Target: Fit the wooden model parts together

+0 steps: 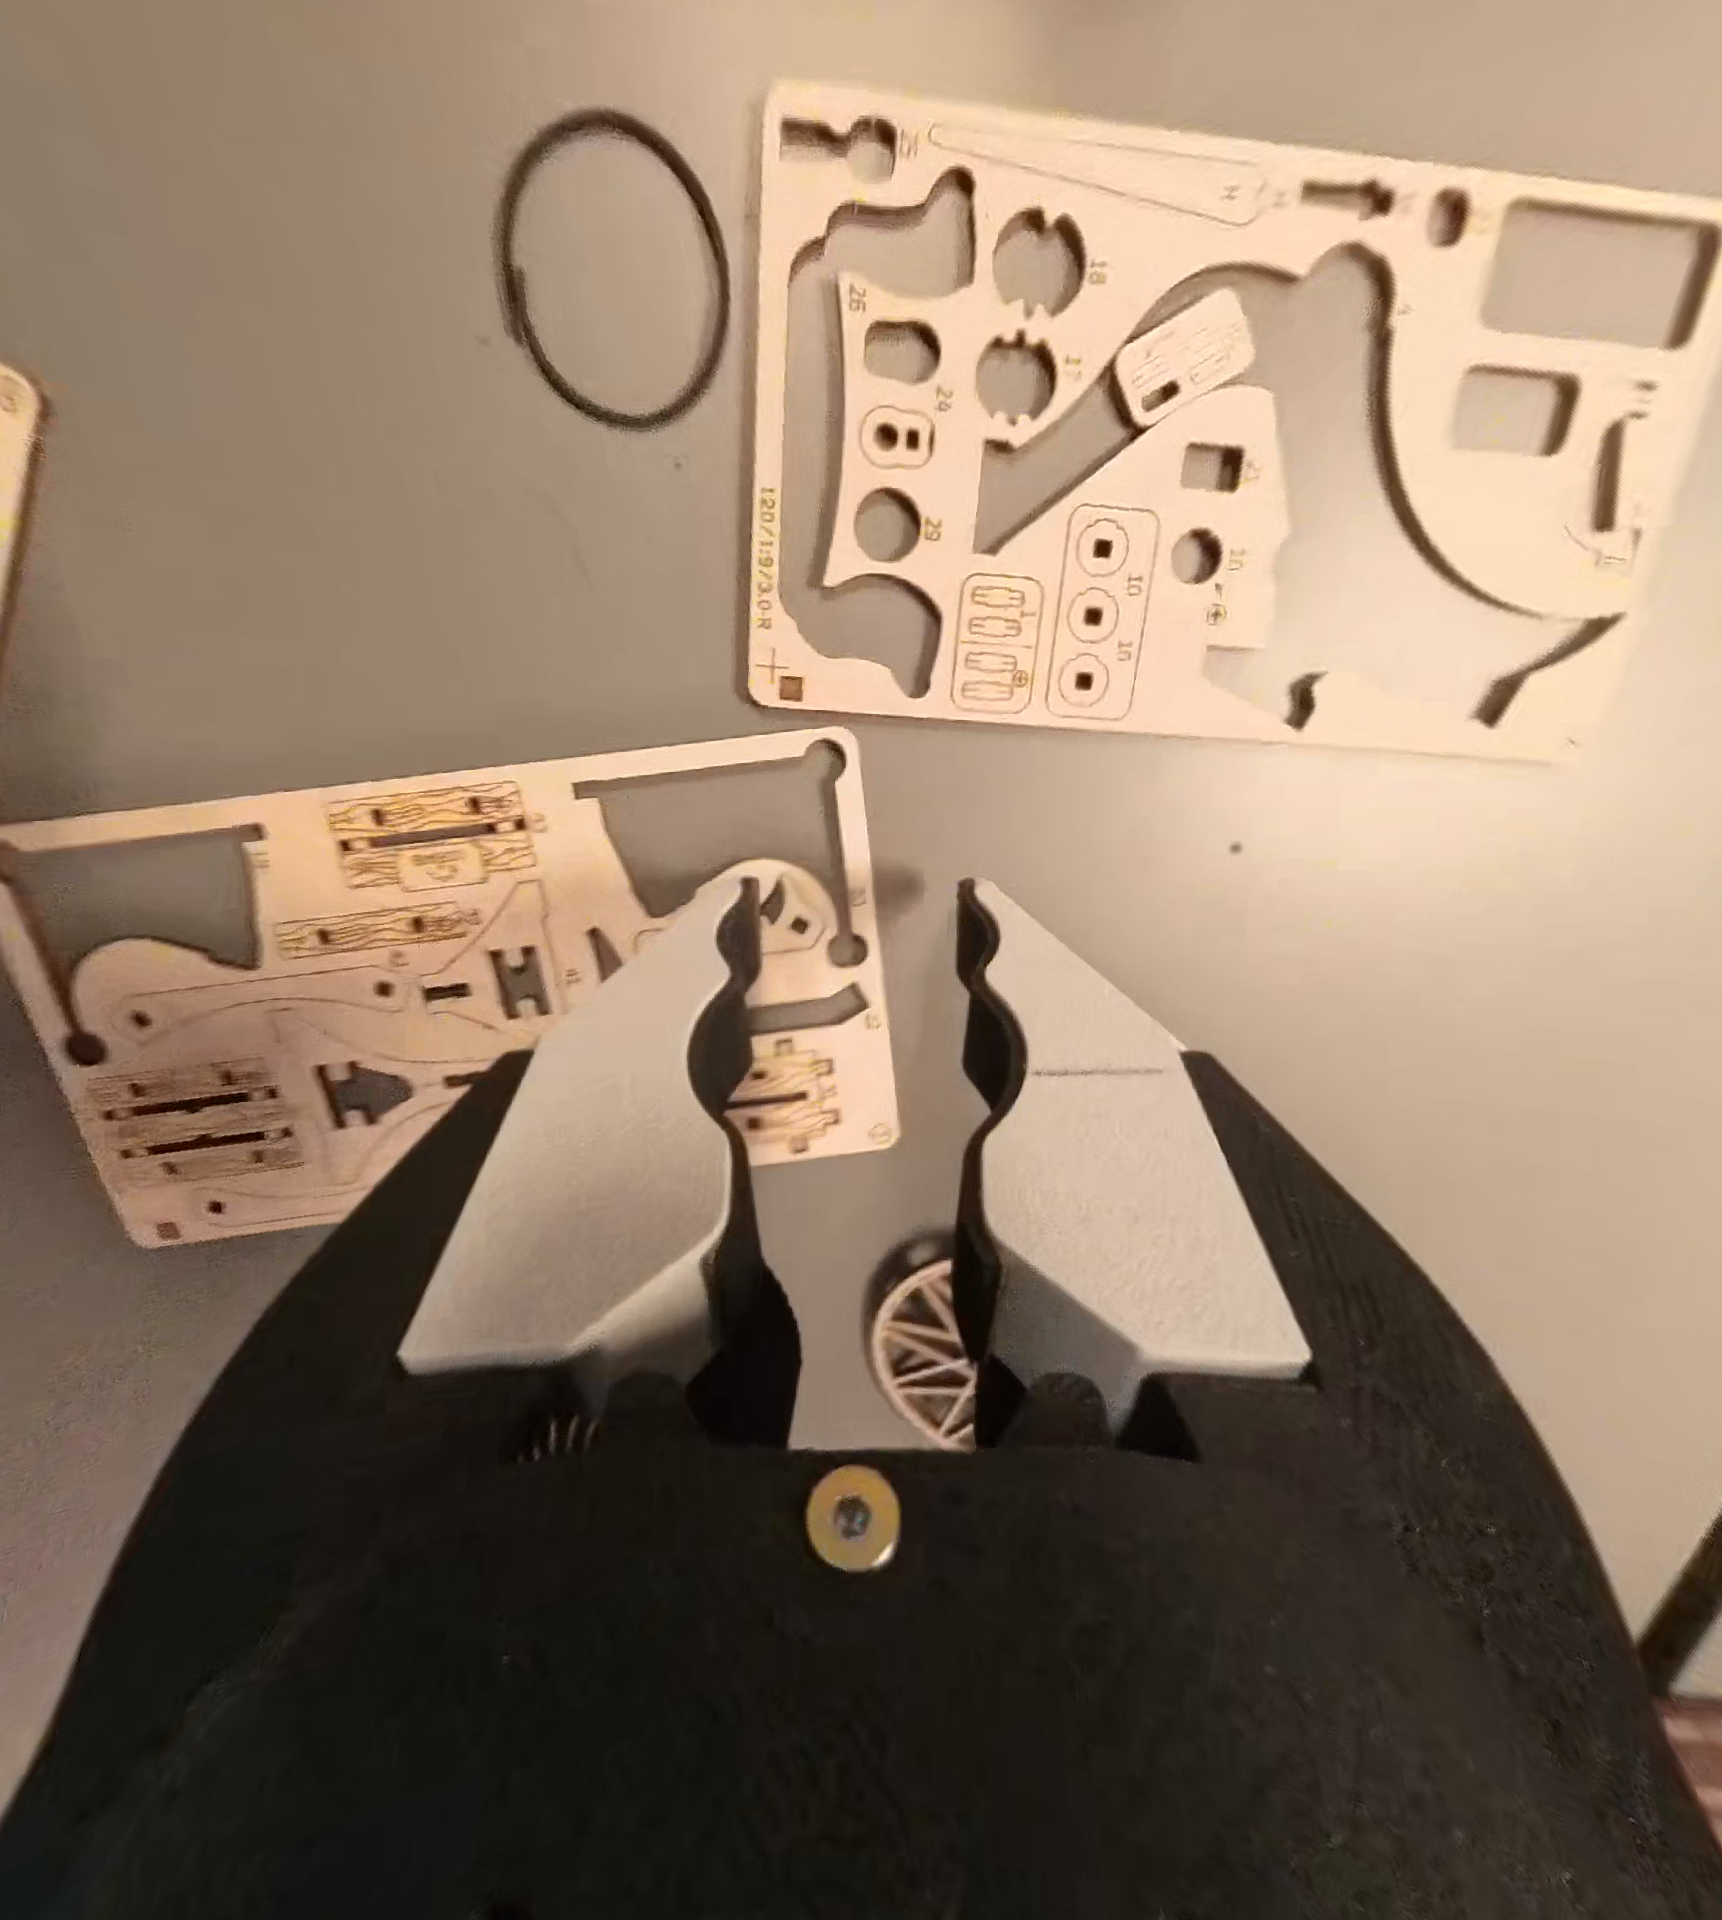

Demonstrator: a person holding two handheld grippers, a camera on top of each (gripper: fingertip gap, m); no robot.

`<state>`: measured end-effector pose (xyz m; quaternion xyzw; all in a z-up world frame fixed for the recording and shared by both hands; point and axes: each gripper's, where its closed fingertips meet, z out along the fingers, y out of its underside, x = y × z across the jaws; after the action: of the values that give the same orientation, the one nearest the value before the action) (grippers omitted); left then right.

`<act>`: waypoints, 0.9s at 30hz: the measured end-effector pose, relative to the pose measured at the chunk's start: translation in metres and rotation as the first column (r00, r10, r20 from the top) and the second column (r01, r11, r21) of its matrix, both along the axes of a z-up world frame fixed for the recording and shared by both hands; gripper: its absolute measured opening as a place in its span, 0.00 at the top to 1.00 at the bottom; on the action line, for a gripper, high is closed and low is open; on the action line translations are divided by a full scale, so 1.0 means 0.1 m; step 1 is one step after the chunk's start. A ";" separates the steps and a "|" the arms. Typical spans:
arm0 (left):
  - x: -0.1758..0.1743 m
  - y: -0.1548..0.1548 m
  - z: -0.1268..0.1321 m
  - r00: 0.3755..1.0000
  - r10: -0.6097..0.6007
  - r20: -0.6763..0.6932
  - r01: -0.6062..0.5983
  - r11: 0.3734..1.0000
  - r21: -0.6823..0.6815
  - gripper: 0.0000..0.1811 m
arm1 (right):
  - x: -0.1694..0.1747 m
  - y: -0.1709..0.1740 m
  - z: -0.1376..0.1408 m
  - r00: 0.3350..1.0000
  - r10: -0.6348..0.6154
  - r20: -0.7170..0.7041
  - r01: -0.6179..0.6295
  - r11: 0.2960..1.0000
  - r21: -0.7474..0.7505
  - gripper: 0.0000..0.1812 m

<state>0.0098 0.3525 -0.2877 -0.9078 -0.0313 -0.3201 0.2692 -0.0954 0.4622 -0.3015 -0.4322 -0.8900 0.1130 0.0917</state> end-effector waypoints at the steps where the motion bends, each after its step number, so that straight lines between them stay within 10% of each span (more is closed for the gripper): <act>1: -0.05 -0.02 0.06 1.000 0.021 -0.010 -0.021 1.000 0.022 1.00 | -0.03 0.01 -0.05 0.999 0.022 0.024 -0.022 1.000 0.006 0.81; 10: -0.53 -0.03 0.49 0.973 0.233 0.007 -0.226 0.935 0.275 1.00 | -0.05 -0.08 -0.10 0.983 0.161 0.091 -0.169 0.982 0.088 0.99; 16: -0.46 0.24 0.42 0.961 0.235 0.143 -0.268 0.915 0.301 0.63 | 0.05 -0.25 0.57 0.968 0.204 -0.147 -0.190 0.976 0.105 0.99; 20: -0.05 0.43 0.38 0.925 0.086 0.370 -0.191 0.948 0.255 0.70 | 0.18 -0.25 0.94 0.953 0.189 -0.237 -0.158 0.977 0.147 0.99; 24: 0.14 0.53 0.24 0.940 0.044 0.338 -0.121 0.970 0.211 0.99 | 0.26 -0.25 1.09 0.940 0.168 -0.297 -0.135 0.982 0.131 0.99; 27: 0.06 0.58 0.24 0.960 0.088 0.264 -0.156 0.955 0.252 0.99 | 0.32 -0.21 1.18 0.913 0.068 -0.402 -0.046 0.997 0.063 0.82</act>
<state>0.0157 0.4106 -0.2640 -0.8112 -0.0775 -0.4160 0.4036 -0.0637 0.4414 -0.1838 -0.3708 -0.8668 0.1792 0.2810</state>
